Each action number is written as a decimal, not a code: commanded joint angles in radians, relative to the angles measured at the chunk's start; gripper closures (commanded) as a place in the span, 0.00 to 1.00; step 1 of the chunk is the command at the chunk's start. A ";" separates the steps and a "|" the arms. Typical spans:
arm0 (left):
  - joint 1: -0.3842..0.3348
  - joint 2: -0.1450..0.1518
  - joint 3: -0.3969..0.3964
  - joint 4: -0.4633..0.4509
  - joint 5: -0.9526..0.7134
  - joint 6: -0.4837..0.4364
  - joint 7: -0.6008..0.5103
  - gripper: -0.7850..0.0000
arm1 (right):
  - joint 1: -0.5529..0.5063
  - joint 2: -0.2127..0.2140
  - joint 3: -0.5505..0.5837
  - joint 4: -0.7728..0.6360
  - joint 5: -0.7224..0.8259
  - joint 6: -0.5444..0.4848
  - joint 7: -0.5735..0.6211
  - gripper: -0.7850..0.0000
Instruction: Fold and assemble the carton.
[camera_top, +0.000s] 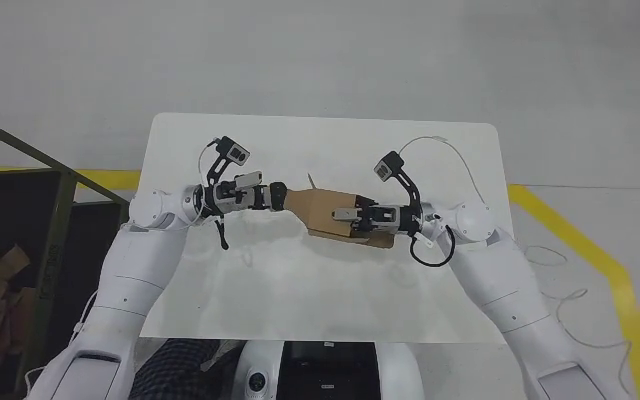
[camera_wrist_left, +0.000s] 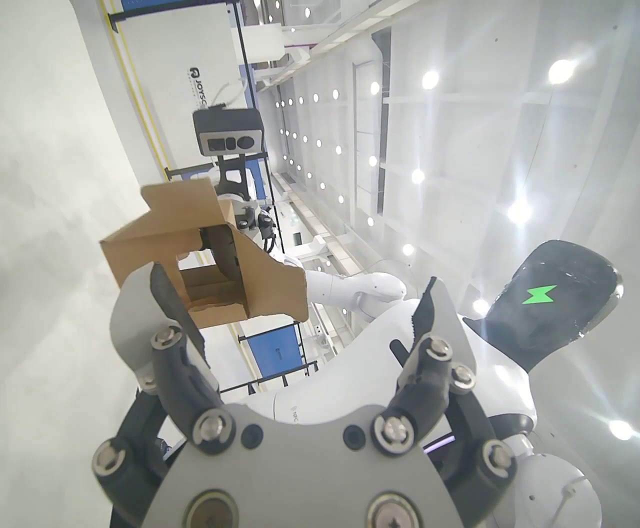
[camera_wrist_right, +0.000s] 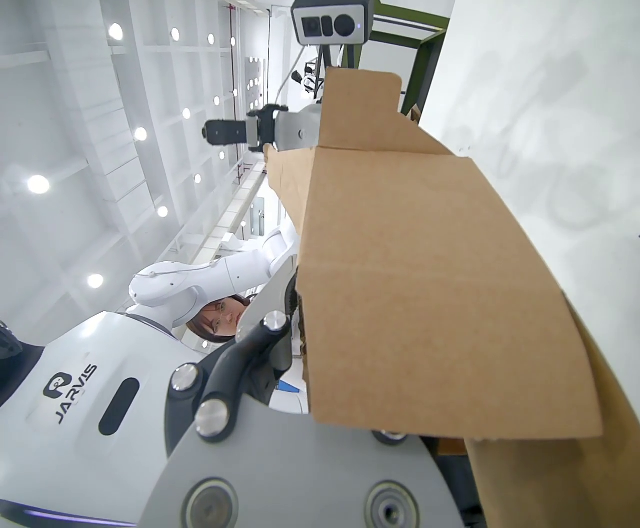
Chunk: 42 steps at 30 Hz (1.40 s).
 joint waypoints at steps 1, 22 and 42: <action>-0.001 0.004 -0.018 0.010 0.002 0.000 0.004 0.00 | 0.004 0.001 -0.001 0.002 0.005 0.004 0.026 1.00; -0.090 -0.021 0.085 0.068 0.011 -0.012 0.005 0.00 | 0.044 -0.024 -0.108 0.019 0.064 0.012 0.163 1.00; -0.071 -0.025 0.094 0.057 -0.060 0.038 -0.077 0.00 | 0.043 -0.022 -0.069 0.065 0.048 0.008 0.060 1.00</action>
